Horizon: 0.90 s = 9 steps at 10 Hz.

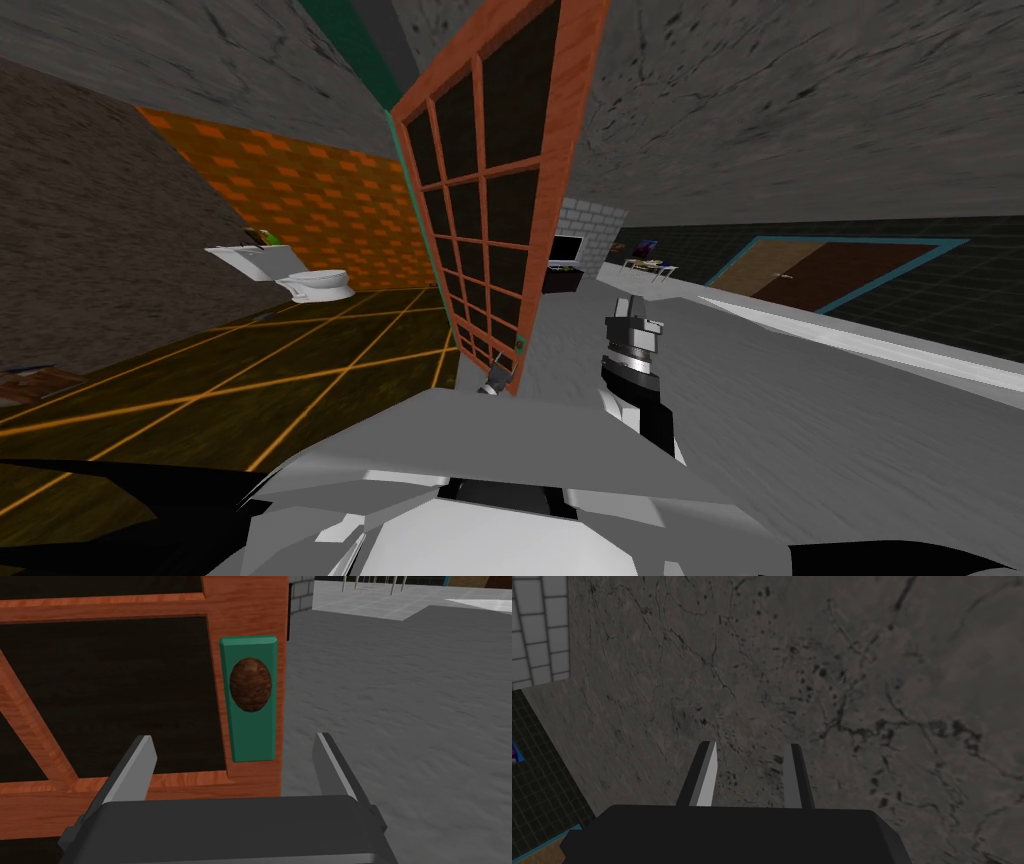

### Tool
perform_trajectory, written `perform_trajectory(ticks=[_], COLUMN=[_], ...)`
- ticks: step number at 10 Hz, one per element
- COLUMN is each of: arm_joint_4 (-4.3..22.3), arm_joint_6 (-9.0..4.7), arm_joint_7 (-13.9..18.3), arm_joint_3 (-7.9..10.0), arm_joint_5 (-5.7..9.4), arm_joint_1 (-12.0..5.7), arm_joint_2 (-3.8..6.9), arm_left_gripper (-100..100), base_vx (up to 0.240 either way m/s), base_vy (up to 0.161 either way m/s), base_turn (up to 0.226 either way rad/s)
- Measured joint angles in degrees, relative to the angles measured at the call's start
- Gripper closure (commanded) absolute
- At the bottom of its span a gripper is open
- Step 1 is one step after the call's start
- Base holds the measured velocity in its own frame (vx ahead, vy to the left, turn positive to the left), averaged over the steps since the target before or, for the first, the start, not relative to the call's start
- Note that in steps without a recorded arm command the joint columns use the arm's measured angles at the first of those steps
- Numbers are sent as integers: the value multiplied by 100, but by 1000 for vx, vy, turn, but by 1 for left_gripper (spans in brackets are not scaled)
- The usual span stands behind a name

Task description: Push the door open

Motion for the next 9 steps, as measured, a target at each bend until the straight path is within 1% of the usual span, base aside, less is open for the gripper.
perform_trajectory(ticks=[3,4,5,7,9], arm_joint_4=[30,79,82,76,84], arm_joint_6=[15,4,-16,1,15], arm_joint_7=[-19,-16,-17,-19,-20], arm_joint_3=[67,85,80,97,84], arm_joint_5=[9,9,6,12,8], arm_joint_1=[-37,-63,-52,-78,-66], arm_joint_2=[-50,-79,-82,-80,-78], arm_left_gripper=[-100,-100,100,100,100], base_vx=[225,102,-25,-27,-13], base_vy=[-154,-52,4,20,7], base_turn=[-35,28,-16,-13,4])
